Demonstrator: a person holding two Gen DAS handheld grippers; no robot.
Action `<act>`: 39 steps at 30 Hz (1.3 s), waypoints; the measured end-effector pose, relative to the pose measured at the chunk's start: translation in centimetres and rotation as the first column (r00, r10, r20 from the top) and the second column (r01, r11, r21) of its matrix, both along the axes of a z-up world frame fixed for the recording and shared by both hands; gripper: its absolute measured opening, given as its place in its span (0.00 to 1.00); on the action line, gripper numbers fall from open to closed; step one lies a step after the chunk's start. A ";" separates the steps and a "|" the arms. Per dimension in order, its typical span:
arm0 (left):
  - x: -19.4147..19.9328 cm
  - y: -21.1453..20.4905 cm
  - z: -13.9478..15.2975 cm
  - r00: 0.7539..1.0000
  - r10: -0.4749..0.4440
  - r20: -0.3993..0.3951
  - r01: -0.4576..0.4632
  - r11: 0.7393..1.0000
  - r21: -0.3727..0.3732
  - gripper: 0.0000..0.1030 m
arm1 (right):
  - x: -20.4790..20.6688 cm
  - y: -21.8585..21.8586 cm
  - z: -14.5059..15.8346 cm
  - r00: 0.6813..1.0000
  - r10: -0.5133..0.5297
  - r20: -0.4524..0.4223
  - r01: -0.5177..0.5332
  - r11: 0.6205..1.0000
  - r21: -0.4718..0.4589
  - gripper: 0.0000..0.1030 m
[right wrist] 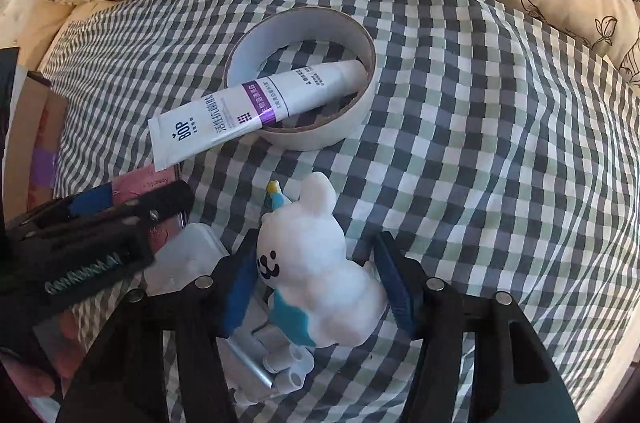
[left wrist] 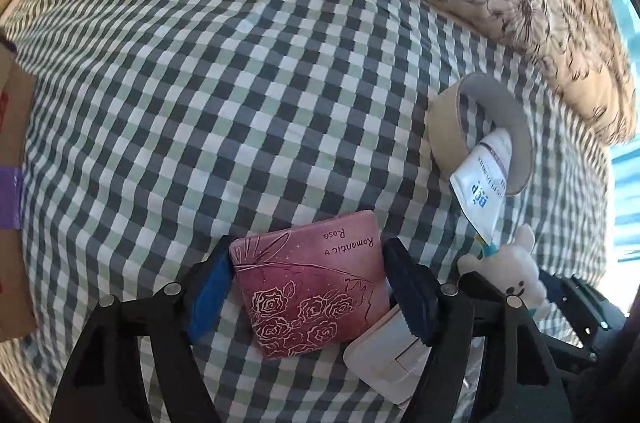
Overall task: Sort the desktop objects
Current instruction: 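Grasp the pink notebook with the left gripper while the right grasps the white bear, then carry the notebook and bear figure toward the cardboard box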
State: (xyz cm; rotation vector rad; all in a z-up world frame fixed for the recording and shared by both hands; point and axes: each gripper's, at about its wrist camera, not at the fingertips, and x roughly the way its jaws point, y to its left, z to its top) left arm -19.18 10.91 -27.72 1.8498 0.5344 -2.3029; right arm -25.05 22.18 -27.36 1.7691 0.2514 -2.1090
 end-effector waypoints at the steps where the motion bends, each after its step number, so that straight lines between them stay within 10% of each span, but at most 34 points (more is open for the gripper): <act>1: 0.1 0.0 0.1 1.000 -0.001 -0.006 0.001 1.000 0.002 0.73 | 0.0 0.1 0.1 1.000 -0.002 -0.001 0.002 1.000 0.004 0.55; 16: 0.7 -1.7 5.6 0.999 -0.012 -0.041 0.010 0.999 -0.046 0.71 | 0.9 1.3 6.3 0.996 -0.073 -0.060 0.070 0.996 -0.062 0.55; 39: 5.3 -12.9 21.9 0.962 -0.126 -0.243 0.095 0.987 -0.133 0.70 | 9.8 -4.1 21.2 0.969 -0.151 -0.197 0.129 0.984 -0.123 0.55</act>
